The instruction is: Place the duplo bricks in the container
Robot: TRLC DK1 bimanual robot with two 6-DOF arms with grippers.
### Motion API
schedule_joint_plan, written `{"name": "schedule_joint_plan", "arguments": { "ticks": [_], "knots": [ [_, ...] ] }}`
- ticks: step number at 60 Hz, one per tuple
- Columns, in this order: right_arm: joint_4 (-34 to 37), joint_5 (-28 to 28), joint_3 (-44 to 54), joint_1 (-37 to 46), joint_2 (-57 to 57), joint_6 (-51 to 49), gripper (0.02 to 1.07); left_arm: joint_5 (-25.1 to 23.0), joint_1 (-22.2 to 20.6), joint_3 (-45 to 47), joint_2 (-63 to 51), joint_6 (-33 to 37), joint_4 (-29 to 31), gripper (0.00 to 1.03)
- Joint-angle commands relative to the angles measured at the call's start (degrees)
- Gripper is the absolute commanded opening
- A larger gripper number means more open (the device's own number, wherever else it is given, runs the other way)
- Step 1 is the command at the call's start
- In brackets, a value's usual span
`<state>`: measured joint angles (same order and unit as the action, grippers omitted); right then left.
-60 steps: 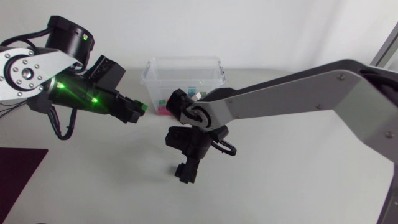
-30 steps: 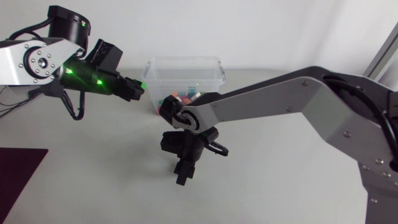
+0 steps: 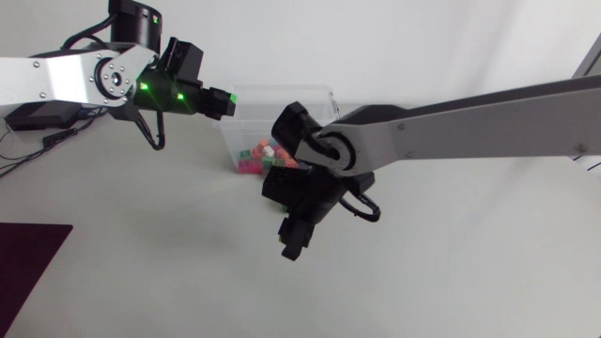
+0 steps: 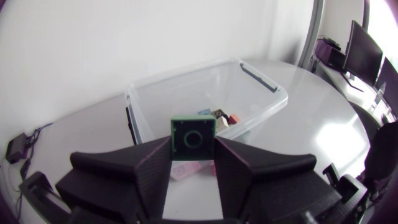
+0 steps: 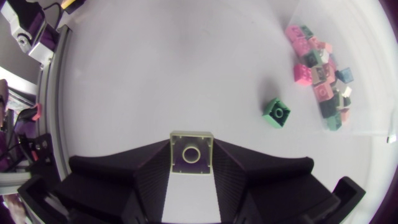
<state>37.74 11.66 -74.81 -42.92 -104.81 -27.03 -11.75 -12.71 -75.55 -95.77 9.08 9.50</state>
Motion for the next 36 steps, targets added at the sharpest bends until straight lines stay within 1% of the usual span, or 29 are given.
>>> {"name": "schedule_joint_plan", "arguments": {
  "ticks": [1, 9, 16, 19, 21, 24, 27, 33, 36],
  "knots": [
    [0.4, 0.8, 2.2, 1.2, 2.8, 0.9, 0.24, -0.6, -0.9, -3.6, -3.1, -2.1, -1.5, 0.24],
    [0.5, 1.7, 2.6, 2.8, 6.0, 1.6, 0.24, -0.6, -1.7, -6.1, -5.9, -2.6, -3.6, 0.24],
    [1.1, 2.8, 2.1, 5.0, 8.9, 2.0, 0.24, -0.6, -2.5, -9.4, -9.7, -2.8, -4.1, 0.24],
    [1.1, 3.0, 1.9, 5.9, 9.8, 2.2, 0.24, -0.3, -2.7, -10.3, -11.1, -3.0, -4.7, 0.26],
    [1.3, 3.3, 1.6, 6.4, 10.1, 2.2, 0.24, 0.0, -2.8, -11.2, -12.2, -3.2, -4.9, 0.3],
    [1.4, 3.5, 1.2, 7.4, 10.7, 2.3, 0.24, 0.5, -2.9, -12.6, -13.7, -3.4, -5.0, 0.37],
    [1.4, 4.1, 0.6, 8.4, 10.9, 2.7, 0.24, 1.4, -3.1, -13.7, -15.2, -3.5, -5.5, 0.47],
    [0.3, 4.5, -0.5, 10.0, 11.2, 3.6, 0.24, 3.8, -3.3, -15.3, -17.4, -3.4, -6.0, 0.77],
    [-0.4, 4.9, -1.2, 10.7, 11.1, 4.3, 0.24, 4.4, -3.3, -15.2, -17.4, -3.3, -6.0, 0.87]
  ]
}}
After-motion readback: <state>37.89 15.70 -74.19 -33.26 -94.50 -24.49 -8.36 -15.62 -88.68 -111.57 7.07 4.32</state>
